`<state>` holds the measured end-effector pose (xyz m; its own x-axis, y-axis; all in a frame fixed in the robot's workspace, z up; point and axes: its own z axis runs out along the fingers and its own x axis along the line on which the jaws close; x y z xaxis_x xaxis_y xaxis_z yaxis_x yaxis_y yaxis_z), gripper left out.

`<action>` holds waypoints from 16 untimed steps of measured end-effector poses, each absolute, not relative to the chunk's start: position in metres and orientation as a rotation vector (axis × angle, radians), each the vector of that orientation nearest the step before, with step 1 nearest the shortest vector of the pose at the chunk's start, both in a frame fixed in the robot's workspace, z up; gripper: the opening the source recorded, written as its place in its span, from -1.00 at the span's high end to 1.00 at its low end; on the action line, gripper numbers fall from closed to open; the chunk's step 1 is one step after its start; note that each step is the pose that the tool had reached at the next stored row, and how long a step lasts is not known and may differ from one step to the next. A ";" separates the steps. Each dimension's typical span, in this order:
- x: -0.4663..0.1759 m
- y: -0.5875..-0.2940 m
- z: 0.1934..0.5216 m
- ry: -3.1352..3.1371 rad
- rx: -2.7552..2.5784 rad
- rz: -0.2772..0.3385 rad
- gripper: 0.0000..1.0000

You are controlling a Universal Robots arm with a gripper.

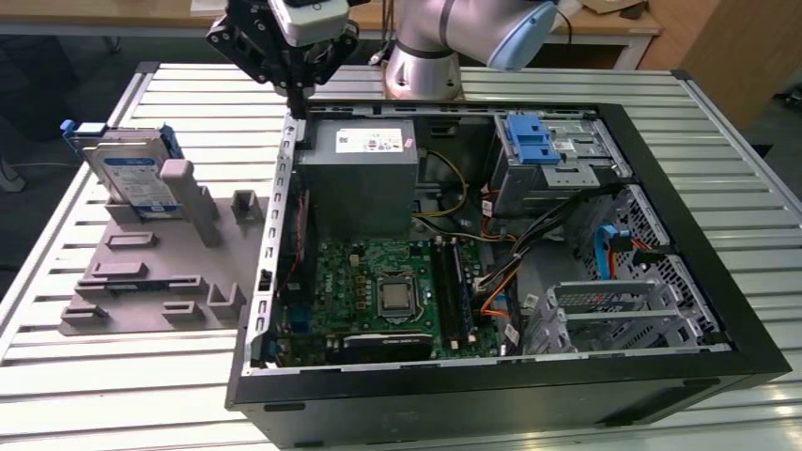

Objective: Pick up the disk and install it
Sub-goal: 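Reach for the disk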

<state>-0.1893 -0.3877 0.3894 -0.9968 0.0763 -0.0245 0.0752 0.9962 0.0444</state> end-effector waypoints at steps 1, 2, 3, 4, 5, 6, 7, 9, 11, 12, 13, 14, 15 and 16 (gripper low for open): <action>-0.190 -0.388 0.389 3.112 0.118 0.068 0.79; -0.190 -0.388 0.389 3.112 0.118 0.068 0.79; -0.191 -0.388 0.389 3.113 0.118 0.068 0.79; -0.192 -0.388 0.389 3.112 0.118 0.068 0.79; -0.193 -0.388 0.389 3.112 0.118 0.068 0.79; -0.194 -0.388 0.389 3.112 0.118 0.068 0.79; -0.194 -0.388 0.389 3.112 0.118 0.068 0.79; -0.196 -0.388 0.389 3.112 0.118 0.068 0.79; -0.197 -0.388 0.389 3.112 0.118 0.068 0.79; -0.198 -0.388 0.389 3.112 0.118 0.068 0.79; -0.198 -0.388 0.389 3.112 0.118 0.068 0.79; -0.198 -0.388 0.389 3.113 0.118 0.068 0.79; -0.198 -0.388 0.389 3.113 0.118 0.068 0.79; -0.199 -0.388 0.389 3.112 0.118 0.068 0.79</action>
<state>-0.1985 -0.3877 0.3889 -0.9968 0.0762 -0.0245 0.0751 0.9962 0.0444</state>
